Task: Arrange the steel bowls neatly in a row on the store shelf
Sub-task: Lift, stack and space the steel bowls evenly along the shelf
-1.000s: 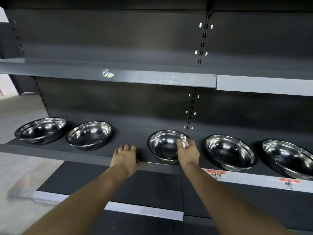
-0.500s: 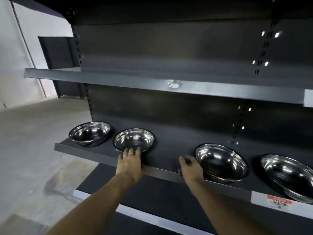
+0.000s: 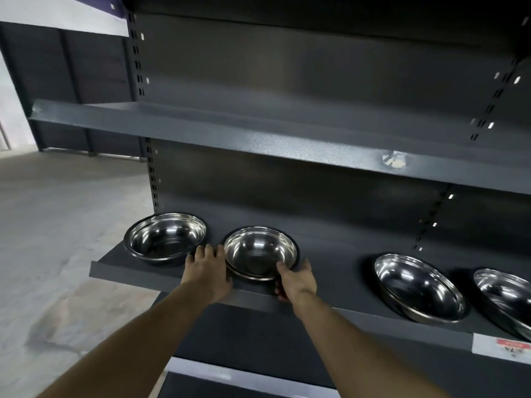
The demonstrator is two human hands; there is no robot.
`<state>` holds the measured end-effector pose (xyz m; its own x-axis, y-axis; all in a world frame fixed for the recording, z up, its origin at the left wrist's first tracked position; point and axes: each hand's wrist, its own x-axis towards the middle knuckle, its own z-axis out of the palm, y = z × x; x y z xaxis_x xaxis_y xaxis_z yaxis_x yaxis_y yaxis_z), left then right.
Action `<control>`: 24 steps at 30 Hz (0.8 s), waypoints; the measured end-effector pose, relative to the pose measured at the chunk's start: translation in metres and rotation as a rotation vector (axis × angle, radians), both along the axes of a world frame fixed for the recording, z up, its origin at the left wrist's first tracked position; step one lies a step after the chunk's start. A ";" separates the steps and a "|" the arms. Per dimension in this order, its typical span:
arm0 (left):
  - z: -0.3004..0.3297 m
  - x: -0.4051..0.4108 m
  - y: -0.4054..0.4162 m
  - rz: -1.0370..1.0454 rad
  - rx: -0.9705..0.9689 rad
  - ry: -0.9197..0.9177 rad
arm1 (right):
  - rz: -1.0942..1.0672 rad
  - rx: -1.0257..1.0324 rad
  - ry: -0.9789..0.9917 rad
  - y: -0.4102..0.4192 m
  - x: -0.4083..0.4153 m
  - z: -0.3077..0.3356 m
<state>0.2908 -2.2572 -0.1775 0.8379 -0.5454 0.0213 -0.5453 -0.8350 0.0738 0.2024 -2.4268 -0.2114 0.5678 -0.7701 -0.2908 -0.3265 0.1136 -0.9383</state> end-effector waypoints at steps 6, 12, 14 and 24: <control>-0.004 0.010 0.003 -0.025 0.000 0.000 | -0.044 0.025 0.020 -0.002 0.007 -0.006; -0.003 0.007 0.000 -0.032 0.012 0.003 | -0.122 -0.004 -0.018 -0.011 -0.006 -0.005; -0.001 0.002 -0.006 -0.038 0.017 -0.001 | -0.143 -0.021 -0.021 -0.018 -0.017 -0.005; -0.008 -0.027 -0.044 -0.117 0.011 -0.003 | -0.174 -0.071 0.025 -0.057 -0.063 -0.001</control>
